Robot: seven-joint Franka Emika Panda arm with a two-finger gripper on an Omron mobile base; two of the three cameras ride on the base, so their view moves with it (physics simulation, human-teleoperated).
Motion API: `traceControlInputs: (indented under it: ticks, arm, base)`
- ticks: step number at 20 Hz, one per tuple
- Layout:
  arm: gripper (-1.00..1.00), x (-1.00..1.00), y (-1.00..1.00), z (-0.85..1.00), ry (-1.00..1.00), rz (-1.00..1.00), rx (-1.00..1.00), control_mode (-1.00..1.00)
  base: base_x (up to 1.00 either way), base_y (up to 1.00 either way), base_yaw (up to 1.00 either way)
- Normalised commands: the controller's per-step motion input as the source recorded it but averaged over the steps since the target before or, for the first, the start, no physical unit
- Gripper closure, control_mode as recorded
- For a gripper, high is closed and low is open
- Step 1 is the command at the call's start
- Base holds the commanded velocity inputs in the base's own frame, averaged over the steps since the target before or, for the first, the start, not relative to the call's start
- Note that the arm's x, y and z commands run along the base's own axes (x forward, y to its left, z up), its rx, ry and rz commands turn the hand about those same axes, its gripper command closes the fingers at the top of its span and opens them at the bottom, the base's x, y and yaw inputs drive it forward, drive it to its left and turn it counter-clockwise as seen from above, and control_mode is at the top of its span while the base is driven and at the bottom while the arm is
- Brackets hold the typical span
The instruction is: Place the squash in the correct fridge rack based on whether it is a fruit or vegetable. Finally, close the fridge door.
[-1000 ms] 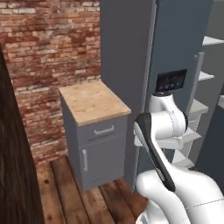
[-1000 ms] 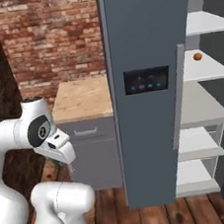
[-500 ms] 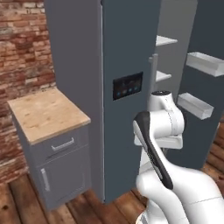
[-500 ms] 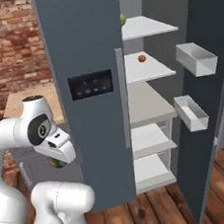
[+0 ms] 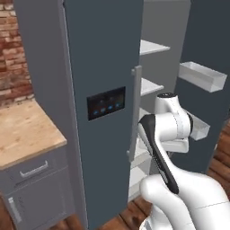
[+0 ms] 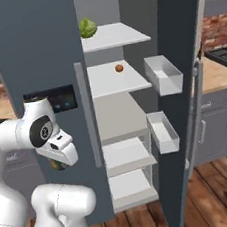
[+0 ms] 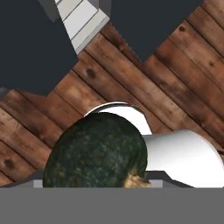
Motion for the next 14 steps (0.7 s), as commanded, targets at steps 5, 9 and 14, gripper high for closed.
traceControlInputs:
  ticks: [5,9,14]
  arm:
    - [1.00,0.00,0.00,0.00,0.00,0.00,0.00,1.00]
    - [1.00,0.00,0.00,0.00,0.00,0.00,0.00,1.00]
    - [1.00,0.00,0.00,0.00,0.00,0.00,0.00,1.00]
  base:
    - [0.63,-0.53,0.14]
    - [0.57,-0.32,0.10]
    - [0.64,-0.11,0.09]
